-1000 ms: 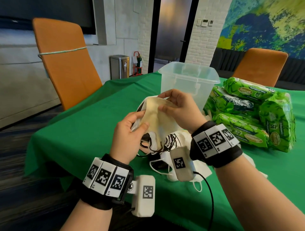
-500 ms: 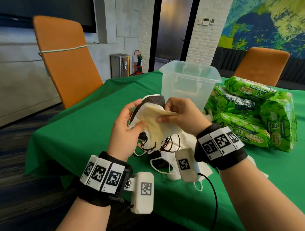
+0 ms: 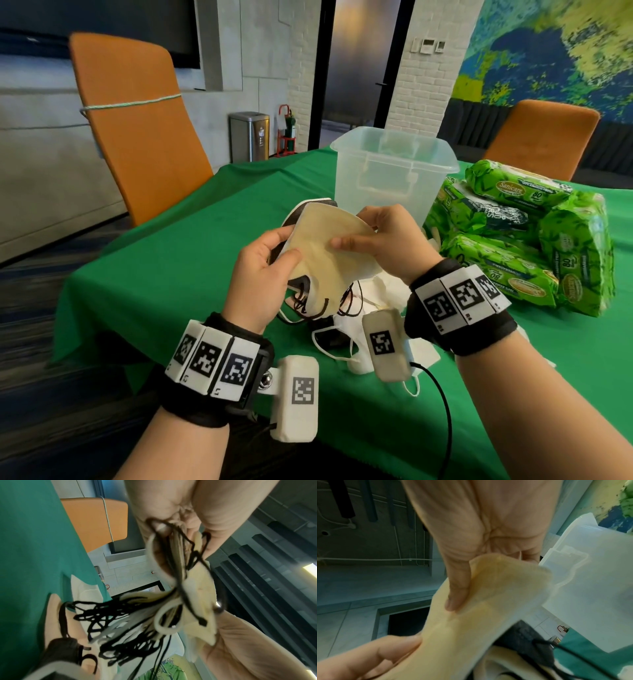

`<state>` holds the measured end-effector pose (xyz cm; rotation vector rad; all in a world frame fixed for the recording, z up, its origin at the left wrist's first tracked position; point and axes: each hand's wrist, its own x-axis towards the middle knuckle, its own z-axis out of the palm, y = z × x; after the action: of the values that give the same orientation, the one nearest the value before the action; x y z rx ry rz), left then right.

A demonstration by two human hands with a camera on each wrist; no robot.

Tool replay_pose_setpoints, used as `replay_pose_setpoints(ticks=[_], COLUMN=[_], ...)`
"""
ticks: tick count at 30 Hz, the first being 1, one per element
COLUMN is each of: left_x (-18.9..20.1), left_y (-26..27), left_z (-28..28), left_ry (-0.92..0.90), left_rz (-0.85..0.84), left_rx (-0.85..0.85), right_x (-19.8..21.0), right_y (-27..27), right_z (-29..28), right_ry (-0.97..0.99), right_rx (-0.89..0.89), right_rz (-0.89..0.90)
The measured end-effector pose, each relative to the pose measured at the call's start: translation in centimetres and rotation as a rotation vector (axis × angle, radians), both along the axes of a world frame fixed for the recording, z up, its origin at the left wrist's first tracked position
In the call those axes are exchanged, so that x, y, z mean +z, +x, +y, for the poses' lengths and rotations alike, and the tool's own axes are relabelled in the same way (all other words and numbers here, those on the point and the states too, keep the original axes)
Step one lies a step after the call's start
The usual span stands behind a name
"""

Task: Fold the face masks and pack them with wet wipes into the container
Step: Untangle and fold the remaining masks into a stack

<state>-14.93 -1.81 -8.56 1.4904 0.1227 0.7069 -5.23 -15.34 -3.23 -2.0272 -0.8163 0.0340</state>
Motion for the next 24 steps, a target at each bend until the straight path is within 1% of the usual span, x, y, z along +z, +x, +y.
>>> replay_pose_setpoints(ticks=[4, 7, 9, 12, 15, 18, 20, 22, 24], left_x=[0.3, 0.4, 0.6, 0.8, 0.8, 0.4, 0.2, 0.0, -0.1], left_y=[0.2, 0.2, 0.2, 0.1, 0.0, 0.0, 0.1, 0.2, 0.3], left_z=[0.5, 1.1, 1.2, 0.9, 0.1, 0.1, 0.4, 0.7, 0.9], left_ry=[-0.064, -0.067, -0.072, -0.052, 0.057, 0.151, 0.156, 0.103, 0.063], left_rz=[-0.020, -0.039, -0.033, -0.007, 0.010, 0.015, 0.007, -0.019, -0.039], left_rx=[-0.007, -0.005, -0.038, -0.119, -0.128, -0.091, -0.035, 0.037, 0.101], right_x=[0.5, 1.4, 2.2, 2.9, 3.2, 3.3, 3.0, 2.3, 1.5], right_y=[0.2, 0.2, -0.1, -1.1, -1.7, -1.6, -1.2, -0.6, 0.0], right_z=[-0.6, -1.6, -2.1, -1.6, -0.5, -0.2, -0.5, -1.2, -1.7], right_ry=[-0.056, -0.159, -0.282, -0.505, -0.595, -0.547, -0.465, -0.341, -0.157], right_rx=[0.048, 0.139, 0.204, 0.219, 0.205, 0.138, 0.092, 0.075, 0.082], right_rz=[-0.015, -0.077, -0.157, -0.313, -0.448, -0.434, -0.381, -0.269, -0.093])
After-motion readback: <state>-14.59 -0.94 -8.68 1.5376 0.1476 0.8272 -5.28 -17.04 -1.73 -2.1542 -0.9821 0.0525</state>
